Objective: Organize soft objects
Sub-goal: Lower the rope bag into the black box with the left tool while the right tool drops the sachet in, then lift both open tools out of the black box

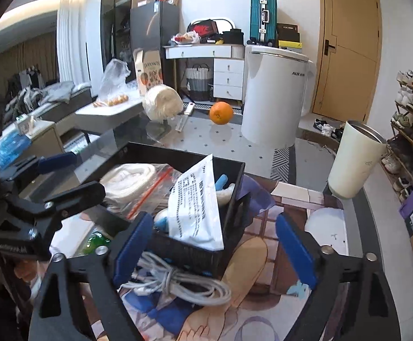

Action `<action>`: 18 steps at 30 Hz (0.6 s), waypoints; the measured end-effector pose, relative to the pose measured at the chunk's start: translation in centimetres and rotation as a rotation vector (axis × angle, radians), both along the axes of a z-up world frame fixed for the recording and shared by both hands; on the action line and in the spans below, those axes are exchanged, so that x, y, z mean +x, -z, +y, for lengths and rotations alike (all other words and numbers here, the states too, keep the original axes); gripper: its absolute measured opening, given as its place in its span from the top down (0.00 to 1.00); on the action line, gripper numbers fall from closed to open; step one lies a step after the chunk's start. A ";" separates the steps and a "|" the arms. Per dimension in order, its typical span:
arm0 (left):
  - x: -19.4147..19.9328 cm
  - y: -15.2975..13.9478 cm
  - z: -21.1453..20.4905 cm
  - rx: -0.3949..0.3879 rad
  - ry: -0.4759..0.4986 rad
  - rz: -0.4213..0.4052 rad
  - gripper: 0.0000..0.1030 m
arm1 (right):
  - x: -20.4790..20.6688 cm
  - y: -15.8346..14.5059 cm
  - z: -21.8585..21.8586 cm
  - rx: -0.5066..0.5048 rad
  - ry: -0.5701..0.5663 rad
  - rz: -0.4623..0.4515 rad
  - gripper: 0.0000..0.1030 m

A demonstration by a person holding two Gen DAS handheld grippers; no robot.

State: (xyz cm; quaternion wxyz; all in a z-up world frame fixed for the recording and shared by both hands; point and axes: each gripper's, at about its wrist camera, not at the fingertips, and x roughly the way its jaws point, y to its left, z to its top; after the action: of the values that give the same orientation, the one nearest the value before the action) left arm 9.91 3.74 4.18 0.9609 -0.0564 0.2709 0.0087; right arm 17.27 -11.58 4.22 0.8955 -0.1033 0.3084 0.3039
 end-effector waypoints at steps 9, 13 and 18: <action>-2.9 0.7 0.4 0.005 -0.015 0.012 0.00 | -1.7 0.6 -1.8 0.068 -0.003 0.067 0.01; -3.6 1.1 0.0 0.012 -0.015 0.022 0.00 | -1.9 0.7 -1.9 0.066 -0.013 0.082 0.01; -3.9 1.9 -0.5 0.035 -0.016 0.050 0.00 | -2.0 0.7 -2.1 0.062 -0.008 0.100 0.01</action>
State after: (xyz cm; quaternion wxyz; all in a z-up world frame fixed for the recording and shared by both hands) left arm 6.05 3.28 2.29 0.9546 -0.0416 0.2940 0.0225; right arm 15.30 -13.73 3.47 0.8805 -0.0616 0.3426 0.3216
